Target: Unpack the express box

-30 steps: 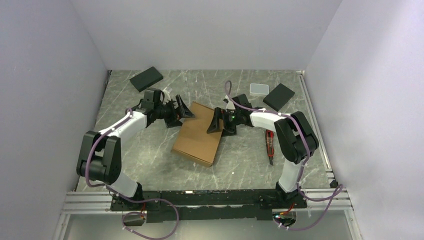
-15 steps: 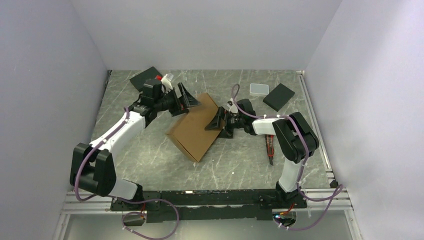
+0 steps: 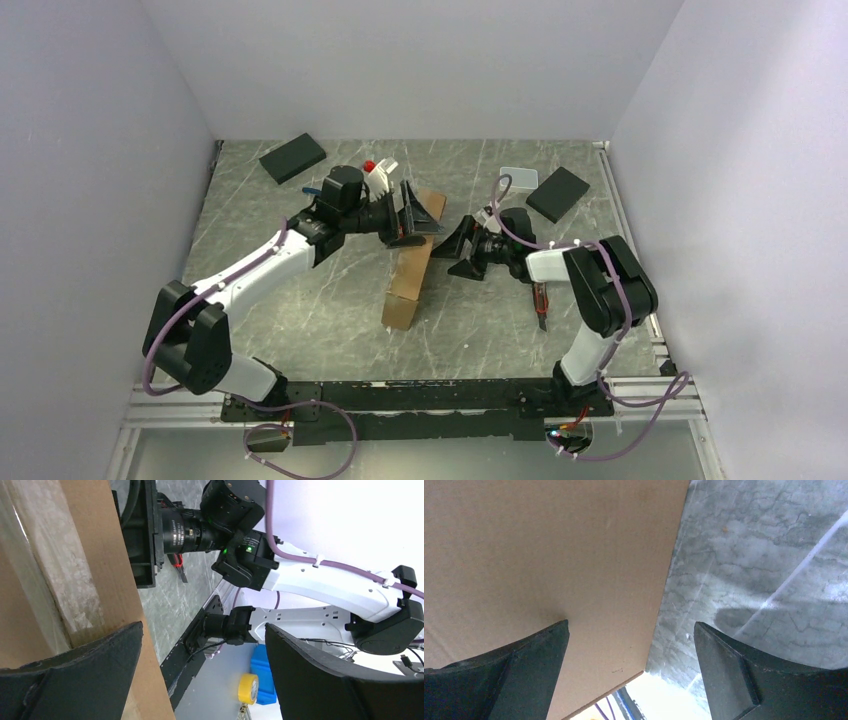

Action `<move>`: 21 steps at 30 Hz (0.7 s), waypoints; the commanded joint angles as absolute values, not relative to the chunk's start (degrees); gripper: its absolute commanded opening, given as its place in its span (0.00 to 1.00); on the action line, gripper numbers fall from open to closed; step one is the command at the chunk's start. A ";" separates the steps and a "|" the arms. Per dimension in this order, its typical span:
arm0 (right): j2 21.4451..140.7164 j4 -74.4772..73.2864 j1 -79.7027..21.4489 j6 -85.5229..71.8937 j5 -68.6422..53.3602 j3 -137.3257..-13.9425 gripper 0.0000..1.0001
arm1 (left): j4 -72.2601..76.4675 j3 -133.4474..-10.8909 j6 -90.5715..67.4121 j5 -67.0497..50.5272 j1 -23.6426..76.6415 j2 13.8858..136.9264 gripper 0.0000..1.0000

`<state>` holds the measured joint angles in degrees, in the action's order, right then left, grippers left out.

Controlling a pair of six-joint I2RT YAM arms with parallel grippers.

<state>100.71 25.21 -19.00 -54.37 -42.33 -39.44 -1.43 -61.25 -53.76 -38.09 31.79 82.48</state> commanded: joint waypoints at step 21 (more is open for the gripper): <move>84.23 -15.27 -21.99 -28.85 -18.46 -50.70 1.00 | -14.86 -70.95 -43.31 -39.38 33.05 82.71 0.99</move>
<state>86.65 -7.97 -21.19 -32.71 -24.25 -48.58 -13.67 -68.40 -46.76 -38.11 32.73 84.38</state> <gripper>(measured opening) 0.994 0.994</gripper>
